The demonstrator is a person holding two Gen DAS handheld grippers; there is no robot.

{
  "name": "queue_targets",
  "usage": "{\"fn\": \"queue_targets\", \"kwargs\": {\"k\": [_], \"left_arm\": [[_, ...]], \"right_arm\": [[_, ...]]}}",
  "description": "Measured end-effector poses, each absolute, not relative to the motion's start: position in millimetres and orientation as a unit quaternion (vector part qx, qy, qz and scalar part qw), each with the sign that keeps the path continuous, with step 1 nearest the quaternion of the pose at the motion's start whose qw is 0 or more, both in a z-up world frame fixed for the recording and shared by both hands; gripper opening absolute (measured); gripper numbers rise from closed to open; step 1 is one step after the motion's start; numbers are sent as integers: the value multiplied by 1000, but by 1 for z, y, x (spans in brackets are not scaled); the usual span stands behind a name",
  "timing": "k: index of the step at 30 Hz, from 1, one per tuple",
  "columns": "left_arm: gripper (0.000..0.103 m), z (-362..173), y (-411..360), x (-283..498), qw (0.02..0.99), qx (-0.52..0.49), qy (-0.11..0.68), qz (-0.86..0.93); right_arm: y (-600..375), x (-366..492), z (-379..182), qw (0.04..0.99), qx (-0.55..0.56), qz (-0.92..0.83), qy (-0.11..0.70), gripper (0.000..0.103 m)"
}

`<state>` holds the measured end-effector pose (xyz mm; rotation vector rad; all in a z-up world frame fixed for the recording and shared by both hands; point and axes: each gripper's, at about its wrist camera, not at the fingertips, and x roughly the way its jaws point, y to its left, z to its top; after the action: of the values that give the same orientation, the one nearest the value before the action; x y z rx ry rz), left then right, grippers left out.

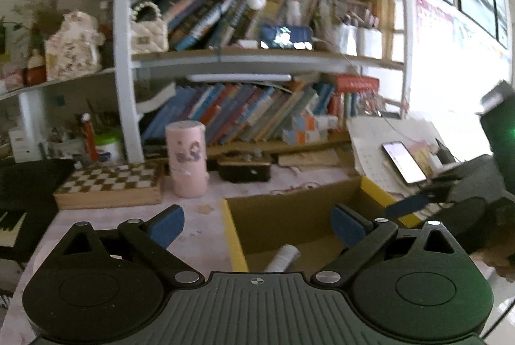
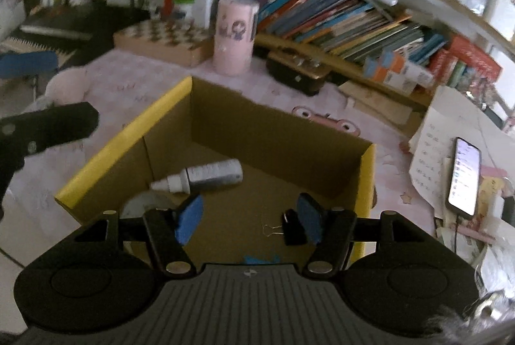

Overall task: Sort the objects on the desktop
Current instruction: 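Withdraw both open tools from the box back toward the table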

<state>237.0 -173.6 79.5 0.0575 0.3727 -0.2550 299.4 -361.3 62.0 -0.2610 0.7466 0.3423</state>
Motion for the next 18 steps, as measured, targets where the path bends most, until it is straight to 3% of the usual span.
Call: {"fn": "queue_targets", "kwargs": {"k": [4, 18], "left_arm": [[99, 83, -160, 231, 979, 23, 171, -111], [99, 80, -91, 212, 981, -6, 170, -91]], "right_arm": [[-367, 284, 70, 927, -103, 121, 340, 73], [-369, 221, 72, 948, -38, -9, 315, 73]]}}
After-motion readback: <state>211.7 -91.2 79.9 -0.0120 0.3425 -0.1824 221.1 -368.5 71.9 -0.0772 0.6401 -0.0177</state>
